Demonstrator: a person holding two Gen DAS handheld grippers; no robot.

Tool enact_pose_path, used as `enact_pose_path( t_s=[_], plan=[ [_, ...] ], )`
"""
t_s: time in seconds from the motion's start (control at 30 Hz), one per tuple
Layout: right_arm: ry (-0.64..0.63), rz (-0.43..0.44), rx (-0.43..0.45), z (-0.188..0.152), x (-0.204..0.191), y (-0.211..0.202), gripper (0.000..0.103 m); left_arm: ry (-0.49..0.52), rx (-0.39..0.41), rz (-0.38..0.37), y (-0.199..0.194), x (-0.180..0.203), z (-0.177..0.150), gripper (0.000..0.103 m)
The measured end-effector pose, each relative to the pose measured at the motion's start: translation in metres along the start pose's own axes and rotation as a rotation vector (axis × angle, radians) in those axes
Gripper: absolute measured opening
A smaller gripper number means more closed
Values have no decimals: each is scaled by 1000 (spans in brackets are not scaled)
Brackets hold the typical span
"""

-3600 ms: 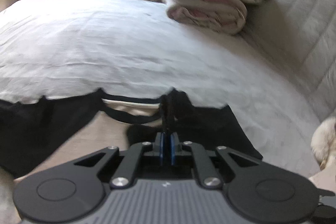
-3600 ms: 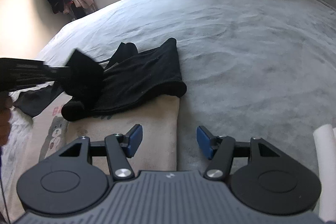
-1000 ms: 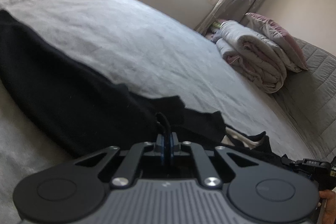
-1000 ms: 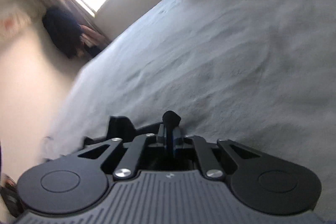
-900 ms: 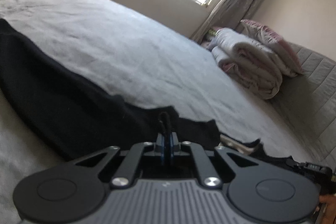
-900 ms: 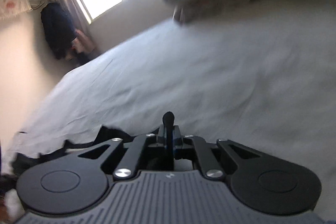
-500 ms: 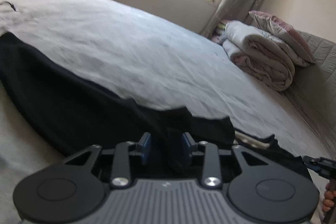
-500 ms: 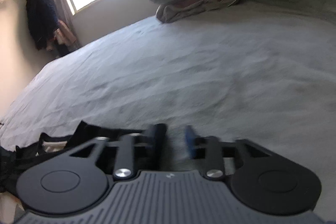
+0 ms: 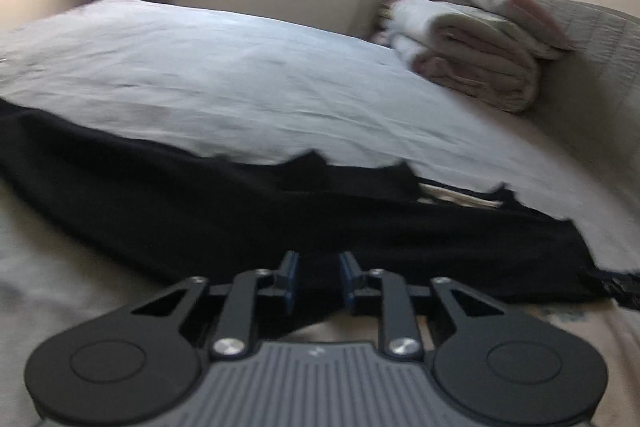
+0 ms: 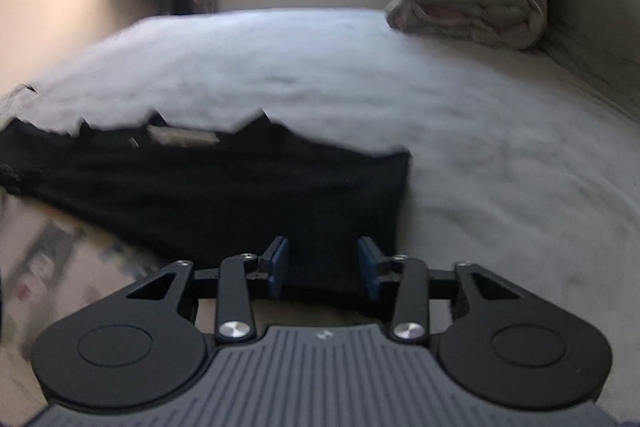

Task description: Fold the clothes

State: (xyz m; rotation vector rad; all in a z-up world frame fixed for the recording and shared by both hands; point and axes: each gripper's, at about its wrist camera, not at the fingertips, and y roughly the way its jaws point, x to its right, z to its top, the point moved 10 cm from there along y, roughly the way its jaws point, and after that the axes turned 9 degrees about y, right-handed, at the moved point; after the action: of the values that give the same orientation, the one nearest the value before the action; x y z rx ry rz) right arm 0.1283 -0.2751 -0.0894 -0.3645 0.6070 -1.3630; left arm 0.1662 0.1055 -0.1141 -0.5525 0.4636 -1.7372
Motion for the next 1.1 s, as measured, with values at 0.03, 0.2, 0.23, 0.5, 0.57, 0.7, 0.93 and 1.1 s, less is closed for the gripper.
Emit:
enact_pose_path(
  t_s=[0.03, 0.2, 0.23, 0.5, 0.57, 0.7, 0.93, 1.1],
  plan=[
    [14, 5, 4, 1, 1, -2, 37, -27, 6, 9, -5, -9, 1, 30],
    [83, 32, 22, 4, 5, -11, 53, -108, 27, 100, -27, -56, 9, 34],
    [97, 37, 25, 4, 6, -13, 56, -124, 29, 124, -29, -65, 10, 36],
    [178, 79, 47, 8, 10, -26, 71, -224, 67, 305, -33, -114, 8, 58],
    [181, 89, 48, 8, 9, -27, 72, -252, 69, 352, -28, -127, 8, 58],
    [187, 109, 52, 9, 7, -31, 72, -302, 101, 436, -17, -151, 13, 68],
    [272, 155, 69, 10, 8, -33, 72, -425, 156, 543, -2, -191, 31, 73],
    [287, 166, 59, 9, 7, -31, 72, -493, 150, 616, 0, -210, 33, 6]
  ],
)
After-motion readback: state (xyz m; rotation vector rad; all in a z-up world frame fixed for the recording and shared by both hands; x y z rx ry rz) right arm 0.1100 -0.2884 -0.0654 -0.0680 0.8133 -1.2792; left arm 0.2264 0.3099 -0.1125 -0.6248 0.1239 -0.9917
